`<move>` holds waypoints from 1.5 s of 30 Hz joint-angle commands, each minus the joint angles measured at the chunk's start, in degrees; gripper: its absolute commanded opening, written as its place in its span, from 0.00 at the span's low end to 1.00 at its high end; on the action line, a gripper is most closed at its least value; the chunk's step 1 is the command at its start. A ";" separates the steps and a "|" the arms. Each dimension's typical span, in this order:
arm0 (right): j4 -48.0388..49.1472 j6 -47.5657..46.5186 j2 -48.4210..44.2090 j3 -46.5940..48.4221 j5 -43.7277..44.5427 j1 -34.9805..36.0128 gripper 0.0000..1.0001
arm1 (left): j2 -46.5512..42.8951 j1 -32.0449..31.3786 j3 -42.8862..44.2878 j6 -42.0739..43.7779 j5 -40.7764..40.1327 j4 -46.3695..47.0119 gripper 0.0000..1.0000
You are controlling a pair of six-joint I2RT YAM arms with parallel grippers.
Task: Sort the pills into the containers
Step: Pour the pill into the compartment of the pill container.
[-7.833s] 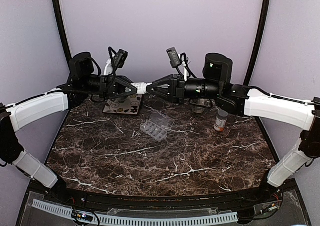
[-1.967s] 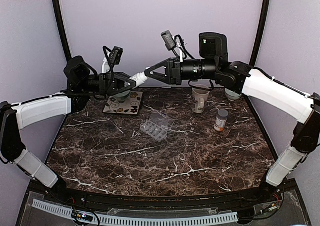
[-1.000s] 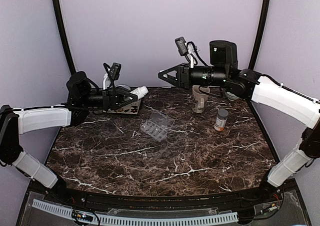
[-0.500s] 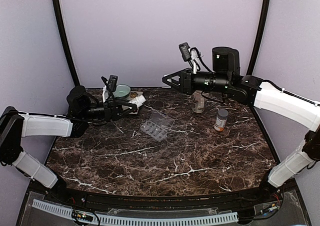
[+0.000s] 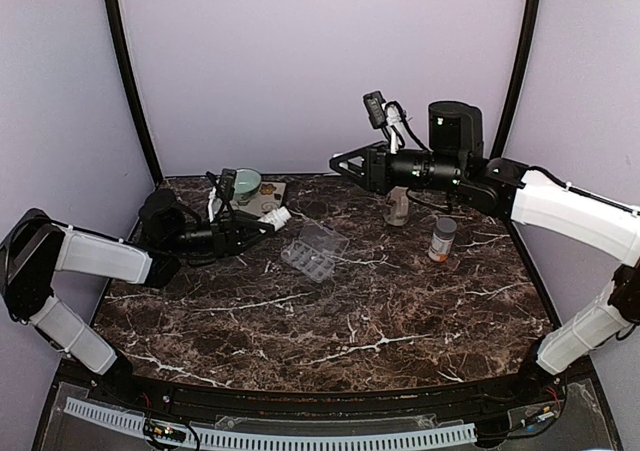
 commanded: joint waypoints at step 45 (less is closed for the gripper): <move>3.34 0.18 -4.15 -3.46 2.31 -0.27 0.02 | 17.49 3.49 -2.60 7.44 -7.28 7.43 0.00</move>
